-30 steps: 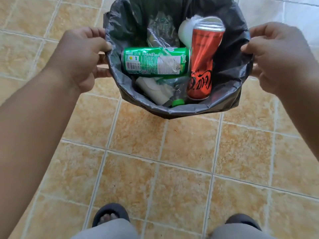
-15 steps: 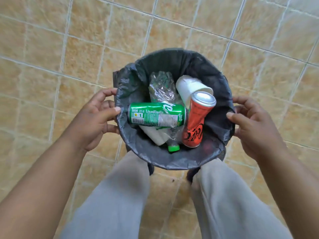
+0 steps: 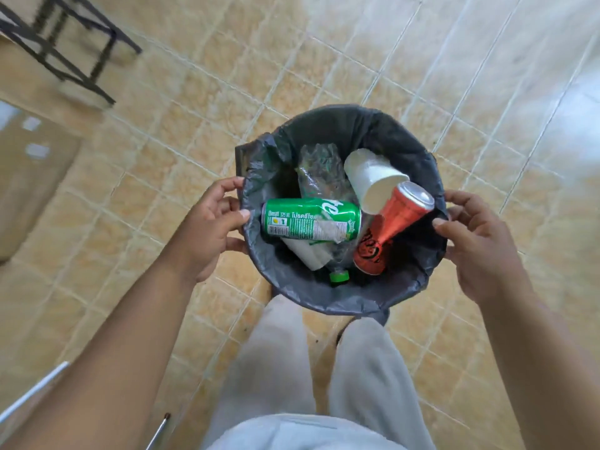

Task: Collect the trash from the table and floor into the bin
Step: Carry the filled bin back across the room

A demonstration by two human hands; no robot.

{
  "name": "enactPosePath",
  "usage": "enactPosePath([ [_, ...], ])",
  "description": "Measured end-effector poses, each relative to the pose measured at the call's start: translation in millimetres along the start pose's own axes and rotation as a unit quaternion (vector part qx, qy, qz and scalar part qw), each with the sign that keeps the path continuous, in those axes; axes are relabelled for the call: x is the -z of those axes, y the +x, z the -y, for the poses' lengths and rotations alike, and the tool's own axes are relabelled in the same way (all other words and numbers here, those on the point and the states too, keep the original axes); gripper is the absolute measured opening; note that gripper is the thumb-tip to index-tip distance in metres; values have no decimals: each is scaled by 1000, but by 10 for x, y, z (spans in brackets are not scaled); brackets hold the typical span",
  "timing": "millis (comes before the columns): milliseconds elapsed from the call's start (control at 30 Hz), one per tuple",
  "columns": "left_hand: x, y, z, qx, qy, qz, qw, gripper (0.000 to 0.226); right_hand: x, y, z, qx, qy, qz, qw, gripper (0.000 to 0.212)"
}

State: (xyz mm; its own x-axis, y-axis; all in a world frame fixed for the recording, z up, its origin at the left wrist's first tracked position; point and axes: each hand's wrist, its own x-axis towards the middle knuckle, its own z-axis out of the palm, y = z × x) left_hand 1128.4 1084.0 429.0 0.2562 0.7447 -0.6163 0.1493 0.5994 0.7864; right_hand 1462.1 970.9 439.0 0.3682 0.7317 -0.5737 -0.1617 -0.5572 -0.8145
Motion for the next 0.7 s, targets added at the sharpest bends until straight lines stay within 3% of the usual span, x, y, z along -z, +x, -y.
enactPosePath([
  [300,1026,-1018,-1072,-106,-88,-61,989,38,-1023,-623,1706,83,-59,57,993,47],
  [700,2378,-1729,-1115,-131,-147,-251,948,37,-2883,-585,2312,96,-118,219,964,42],
])
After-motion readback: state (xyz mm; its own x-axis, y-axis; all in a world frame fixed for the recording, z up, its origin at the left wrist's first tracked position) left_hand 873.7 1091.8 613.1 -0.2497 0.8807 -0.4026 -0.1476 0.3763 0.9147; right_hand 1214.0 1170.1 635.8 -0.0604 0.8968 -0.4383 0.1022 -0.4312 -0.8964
